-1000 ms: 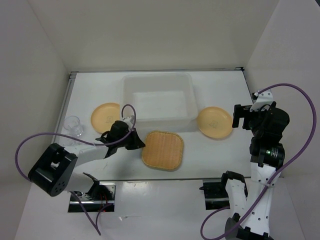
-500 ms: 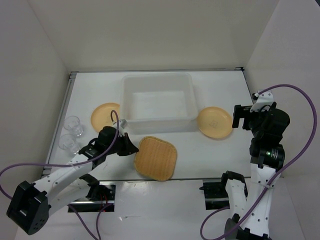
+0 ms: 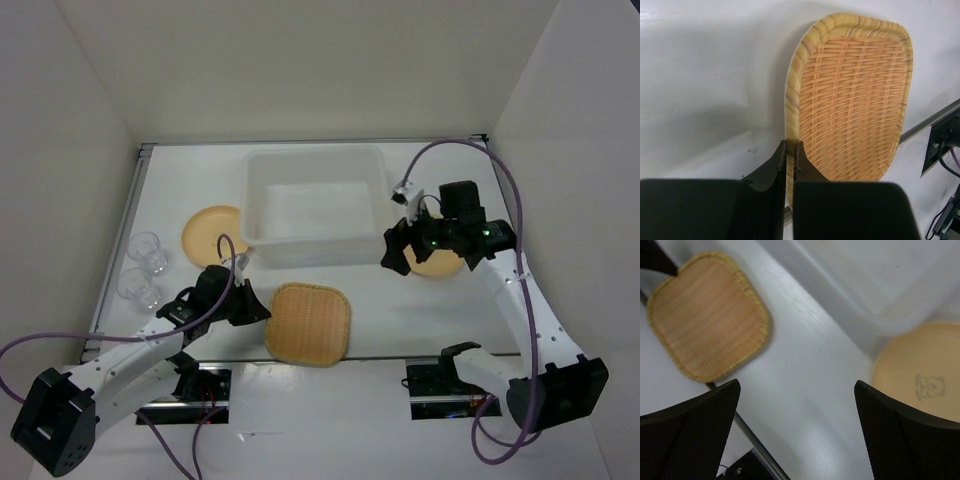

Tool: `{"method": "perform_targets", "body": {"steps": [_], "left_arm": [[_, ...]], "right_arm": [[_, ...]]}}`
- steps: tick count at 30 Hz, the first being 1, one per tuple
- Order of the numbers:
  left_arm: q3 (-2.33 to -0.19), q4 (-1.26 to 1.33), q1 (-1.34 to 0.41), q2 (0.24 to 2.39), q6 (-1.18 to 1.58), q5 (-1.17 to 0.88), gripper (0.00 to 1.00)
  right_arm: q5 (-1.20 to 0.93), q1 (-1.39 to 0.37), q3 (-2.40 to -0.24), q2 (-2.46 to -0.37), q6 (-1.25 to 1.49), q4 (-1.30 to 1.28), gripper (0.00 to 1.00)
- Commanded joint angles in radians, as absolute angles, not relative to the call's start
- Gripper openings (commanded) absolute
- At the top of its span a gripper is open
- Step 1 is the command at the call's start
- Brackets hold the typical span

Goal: Place the mixed dishes into the plastic bin

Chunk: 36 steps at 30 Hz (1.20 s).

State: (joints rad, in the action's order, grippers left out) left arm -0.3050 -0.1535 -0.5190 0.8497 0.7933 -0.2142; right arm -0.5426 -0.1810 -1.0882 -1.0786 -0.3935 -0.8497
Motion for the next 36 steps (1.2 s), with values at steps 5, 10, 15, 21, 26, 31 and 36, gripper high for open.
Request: {"method": "perform_targets", "body": {"steps": [5, 10, 15, 21, 26, 31, 36], "left_arm": [[-0.282, -0.086, -0.523, 0.876, 0.804, -0.238, 0.0], [-0.301, -0.077, -0.523, 0.966, 0.759, -0.274, 0.0], [-0.301, -0.045, -0.523, 1.014, 0.749, -0.288, 0.0], [-0.301, -0.054, -0.523, 1.014, 0.749, -0.288, 0.0], [-0.301, -0.054, -0.523, 1.014, 0.749, -0.298, 0.01], [-0.301, -0.054, -0.523, 1.014, 0.739, -0.317, 0.03], [-0.301, -0.054, -0.523, 1.04, 0.739, -0.318, 0.06]], "right_arm": [[-0.571, -0.394, -1.075, -1.192, -0.36, -0.834, 0.99], [-0.562, -0.472, -1.075, -1.342, -0.36, -0.822, 0.92], [-0.571, -0.554, -1.106, -1.474, -0.36, -0.833, 0.73], [-0.456, -0.589, -1.134, -1.54, -0.35, -0.816, 0.22], [-0.258, -0.653, -1.124, -1.474, -0.331, -0.798, 0.0], [-0.093, -0.756, -1.091, -1.43, -0.403, -0.807, 0.0], [0.171, -0.92, -0.995, -1.408, -0.563, -0.766, 0.0]]}}
